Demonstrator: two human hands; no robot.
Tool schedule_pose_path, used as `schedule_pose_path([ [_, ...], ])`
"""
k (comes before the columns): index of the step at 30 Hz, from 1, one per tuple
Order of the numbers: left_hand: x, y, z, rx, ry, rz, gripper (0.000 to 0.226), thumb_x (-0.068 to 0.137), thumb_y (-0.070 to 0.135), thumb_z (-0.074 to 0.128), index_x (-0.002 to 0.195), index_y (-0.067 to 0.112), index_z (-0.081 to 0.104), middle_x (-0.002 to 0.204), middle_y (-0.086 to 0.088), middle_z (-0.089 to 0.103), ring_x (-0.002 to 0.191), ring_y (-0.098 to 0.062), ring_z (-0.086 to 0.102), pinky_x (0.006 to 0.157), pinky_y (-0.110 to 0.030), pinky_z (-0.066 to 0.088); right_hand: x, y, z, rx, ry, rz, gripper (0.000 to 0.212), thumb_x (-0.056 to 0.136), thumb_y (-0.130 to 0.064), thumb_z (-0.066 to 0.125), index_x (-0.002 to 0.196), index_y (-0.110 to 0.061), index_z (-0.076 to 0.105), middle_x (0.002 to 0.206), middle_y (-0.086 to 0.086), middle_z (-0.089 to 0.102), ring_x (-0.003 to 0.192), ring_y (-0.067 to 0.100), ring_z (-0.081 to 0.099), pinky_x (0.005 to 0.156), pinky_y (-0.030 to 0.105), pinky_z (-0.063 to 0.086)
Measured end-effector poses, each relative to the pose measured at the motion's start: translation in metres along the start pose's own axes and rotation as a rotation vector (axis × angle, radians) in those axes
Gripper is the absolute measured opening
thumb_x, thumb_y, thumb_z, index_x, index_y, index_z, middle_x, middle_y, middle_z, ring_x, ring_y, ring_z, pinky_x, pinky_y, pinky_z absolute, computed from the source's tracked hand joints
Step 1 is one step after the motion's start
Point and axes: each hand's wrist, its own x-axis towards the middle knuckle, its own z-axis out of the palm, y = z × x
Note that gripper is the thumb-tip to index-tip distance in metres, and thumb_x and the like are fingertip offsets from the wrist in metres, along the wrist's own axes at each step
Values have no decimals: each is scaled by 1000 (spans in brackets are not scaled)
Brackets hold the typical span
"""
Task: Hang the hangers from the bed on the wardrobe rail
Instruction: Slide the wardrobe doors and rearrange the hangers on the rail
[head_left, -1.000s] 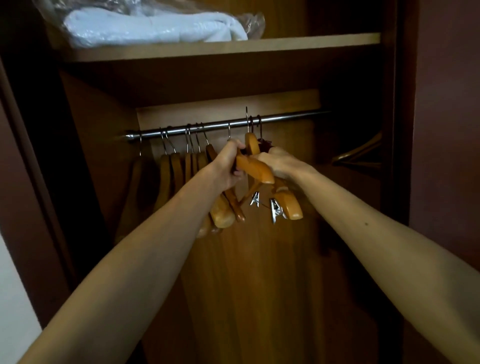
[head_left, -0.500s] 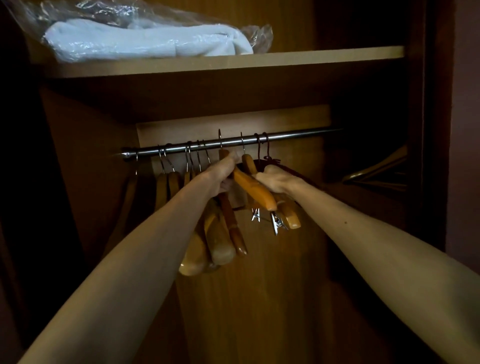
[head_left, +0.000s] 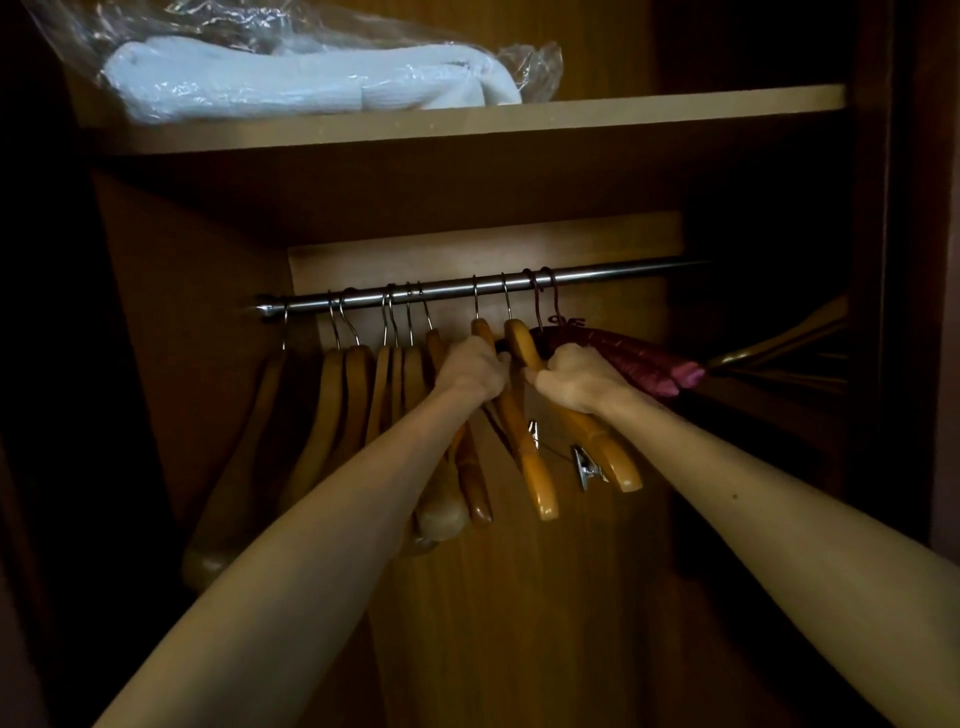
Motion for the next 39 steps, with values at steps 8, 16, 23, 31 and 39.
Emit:
schedule_pose_path([
  [8, -14, -10, -19, 107, 137, 99, 17, 98, 26, 63, 85, 16, 66, 78, 1, 66, 62, -8, 62, 51, -19, 47, -33, 2, 6, -222, 189, -79, 22, 94, -28, 67, 77, -20, 56, 74, -3, 59, 62, 11, 59, 53, 24, 42],
  [16, -24, -34, -49, 555, 234, 12, 45, 96, 49, 58, 121, 12, 63, 120, -10, 63, 113, -27, 60, 89, -37, 49, -68, -58, 28, -183, 168, -290, 26, 89, -42, 69, 90, -16, 67, 86, 2, 64, 83, 19, 66, 69, 32, 56],
  [23, -24, -35, -42, 655, 118, -36, 79, 87, 74, 51, 132, 9, 57, 134, -13, 57, 121, -30, 57, 88, -37, 48, -75, -68, 53, -233, -6, -176, 55, 83, -52, 73, 110, -4, 67, 89, 7, 62, 85, 26, 63, 65, 32, 43],
  [31, -21, -32, -39, 600, 30, -102, 93, 82, 83, 46, 143, 13, 49, 145, -10, 51, 131, -29, 52, 100, -40, 44, -83, -73, 70, -382, -216, -83, 102, 81, -64, 69, 153, -3, 31, 158, 18, 33, 143, 34, 36, 115, 41, 35],
  [39, -18, -39, -26, 73, -116, -312, 116, 77, 76, 59, 158, 14, 2, 142, -14, 53, 119, -32, 59, 101, -43, 50, -89, -70, 75, -350, -122, 7, 115, 82, -60, 70, 159, -4, 6, 159, 18, 29, 143, 35, 38, 110, 41, 40],
])
